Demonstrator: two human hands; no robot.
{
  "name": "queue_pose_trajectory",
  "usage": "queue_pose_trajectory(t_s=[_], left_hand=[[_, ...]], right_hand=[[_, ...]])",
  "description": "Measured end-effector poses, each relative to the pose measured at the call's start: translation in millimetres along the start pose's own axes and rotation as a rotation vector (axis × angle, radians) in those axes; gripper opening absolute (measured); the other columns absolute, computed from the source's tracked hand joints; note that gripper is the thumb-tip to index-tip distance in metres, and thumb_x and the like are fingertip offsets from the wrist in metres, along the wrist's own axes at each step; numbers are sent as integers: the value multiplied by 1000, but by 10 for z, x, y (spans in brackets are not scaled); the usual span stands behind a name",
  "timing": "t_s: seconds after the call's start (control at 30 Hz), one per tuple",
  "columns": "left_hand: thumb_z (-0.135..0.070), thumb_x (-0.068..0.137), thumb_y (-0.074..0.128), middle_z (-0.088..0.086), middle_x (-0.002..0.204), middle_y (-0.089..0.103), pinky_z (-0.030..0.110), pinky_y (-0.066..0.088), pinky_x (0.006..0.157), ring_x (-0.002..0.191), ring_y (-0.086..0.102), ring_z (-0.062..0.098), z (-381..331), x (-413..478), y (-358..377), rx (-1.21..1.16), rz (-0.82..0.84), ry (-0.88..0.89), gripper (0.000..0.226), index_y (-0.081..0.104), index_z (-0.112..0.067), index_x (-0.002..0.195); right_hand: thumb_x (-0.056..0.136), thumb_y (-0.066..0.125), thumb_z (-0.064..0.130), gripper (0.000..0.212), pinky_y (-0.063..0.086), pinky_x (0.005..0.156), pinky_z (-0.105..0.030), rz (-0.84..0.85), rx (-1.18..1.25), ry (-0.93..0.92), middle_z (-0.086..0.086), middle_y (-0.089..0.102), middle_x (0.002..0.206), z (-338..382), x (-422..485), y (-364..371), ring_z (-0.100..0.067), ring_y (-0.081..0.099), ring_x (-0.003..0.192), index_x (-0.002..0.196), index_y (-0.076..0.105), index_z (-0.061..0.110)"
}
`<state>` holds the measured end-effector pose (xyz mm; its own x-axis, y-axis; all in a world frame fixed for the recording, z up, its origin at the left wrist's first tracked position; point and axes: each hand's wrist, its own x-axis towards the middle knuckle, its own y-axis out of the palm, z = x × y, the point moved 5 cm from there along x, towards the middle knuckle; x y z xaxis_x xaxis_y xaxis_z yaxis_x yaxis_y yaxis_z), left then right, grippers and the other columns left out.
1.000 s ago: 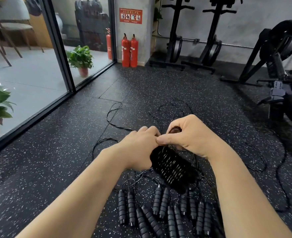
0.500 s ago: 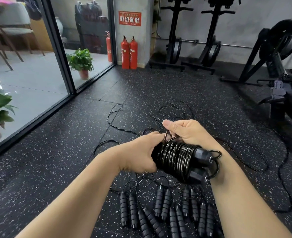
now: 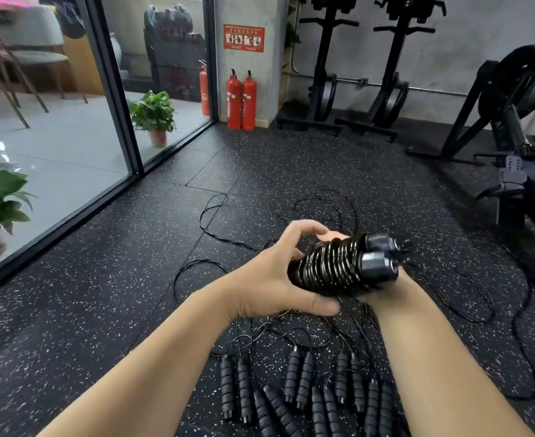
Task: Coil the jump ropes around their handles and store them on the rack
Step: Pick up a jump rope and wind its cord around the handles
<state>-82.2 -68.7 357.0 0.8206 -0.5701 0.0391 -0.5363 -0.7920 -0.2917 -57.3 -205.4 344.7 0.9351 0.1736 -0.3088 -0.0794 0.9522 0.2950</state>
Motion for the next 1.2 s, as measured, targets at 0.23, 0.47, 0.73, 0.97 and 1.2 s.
queue_pose_trajectory(t_s=[0.23, 0.47, 0.73, 0.97, 1.2], left_hand=[[-48, 84, 64, 11, 86, 65, 26, 52, 61, 67, 61, 23, -20, 21, -30, -388, -156, -42, 41, 61, -11, 103], [-64, 69, 58, 9, 81, 70, 39, 57, 68, 57, 67, 29, 36, 79, -82, -608, -356, -192, 56, 66, -12, 89], [-62, 69, 61, 9, 82, 71, 34, 61, 57, 60, 70, 25, 11, 93, -57, -687, -352, -225, 59, 66, -11, 97], [-54, 85, 60, 9, 73, 71, 34, 59, 55, 57, 69, 25, -12, 102, -121, -722, -483, -189, 49, 64, -6, 95], [-55, 86, 60, 14, 77, 72, 30, 58, 48, 49, 65, 20, -50, 80, -103, -954, -473, -253, 54, 68, -3, 100]], right_hand=[[98, 45, 23, 39, 20, 34, -16, -251, -417, 141, 5, 37, 42, -17, 104, 20, -7, 27, 31, 60, 43, 16], [99, 45, 32, 43, 17, 39, -19, -269, -404, 165, 7, 32, 36, -18, 75, 62, -9, 22, 29, 58, 43, 18], [100, 43, 30, 39, 17, 36, -18, -278, -464, 100, 6, 30, 34, 84, -17, 74, -11, 20, 30, 64, 43, 15], [95, 44, 19, 37, 21, 36, -20, -244, -445, -78, 2, 36, 44, 192, -91, 116, -12, 26, 36, 58, 40, 16], [96, 35, 0, 33, 40, 47, -27, -59, -344, -448, -10, 61, 62, 314, -220, 256, -18, 52, 51, 93, 67, 7]])
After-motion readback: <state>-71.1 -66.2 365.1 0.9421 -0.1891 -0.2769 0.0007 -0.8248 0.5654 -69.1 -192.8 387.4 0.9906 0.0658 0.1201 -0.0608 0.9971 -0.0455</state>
